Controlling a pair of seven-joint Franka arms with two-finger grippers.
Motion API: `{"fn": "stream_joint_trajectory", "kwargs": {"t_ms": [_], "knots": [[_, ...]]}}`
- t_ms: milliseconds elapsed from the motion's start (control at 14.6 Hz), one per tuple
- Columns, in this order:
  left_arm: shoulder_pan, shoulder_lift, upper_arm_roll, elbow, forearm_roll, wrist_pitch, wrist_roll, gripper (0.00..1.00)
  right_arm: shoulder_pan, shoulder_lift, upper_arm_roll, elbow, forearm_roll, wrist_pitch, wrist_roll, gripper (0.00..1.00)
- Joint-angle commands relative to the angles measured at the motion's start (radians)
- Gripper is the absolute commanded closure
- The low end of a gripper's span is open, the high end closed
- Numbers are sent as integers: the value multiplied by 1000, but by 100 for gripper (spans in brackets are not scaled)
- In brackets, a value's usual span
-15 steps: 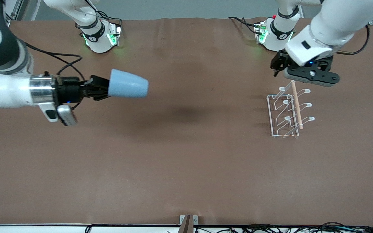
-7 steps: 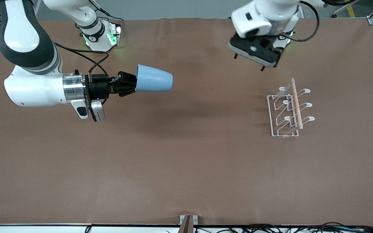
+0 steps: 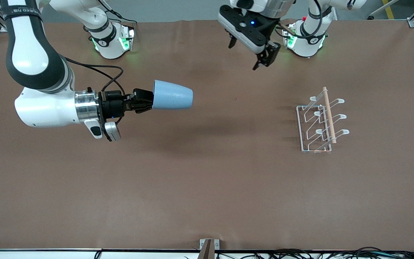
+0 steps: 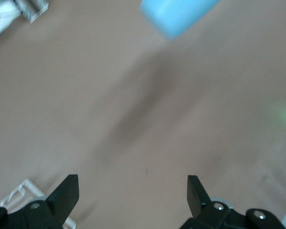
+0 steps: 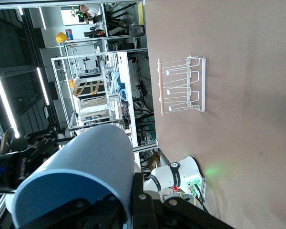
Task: Hang cup on cup holder
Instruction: 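Carry the cup toward center while the left gripper reaches for it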
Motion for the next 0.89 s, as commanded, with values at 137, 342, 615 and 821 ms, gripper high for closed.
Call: {"fn": "stream_joint_trajectory", "kwargs": {"t_ms": [137,342,615,821], "knots": [[-26,105,-17,79,-7,169,100,0,15,15,-1,-6,32,-1,-23,98],[-54,159,-19,79,8,267,129,0,22,17,-1,-8,31,-11,-24,98],[-94,211,-17,78,56,338,142,0,41,17,-1,-8,29,-12,-24,98],[-100,231,-16,76,57,359,217,0,45,17,-3,-12,23,-14,-101,98]]}}
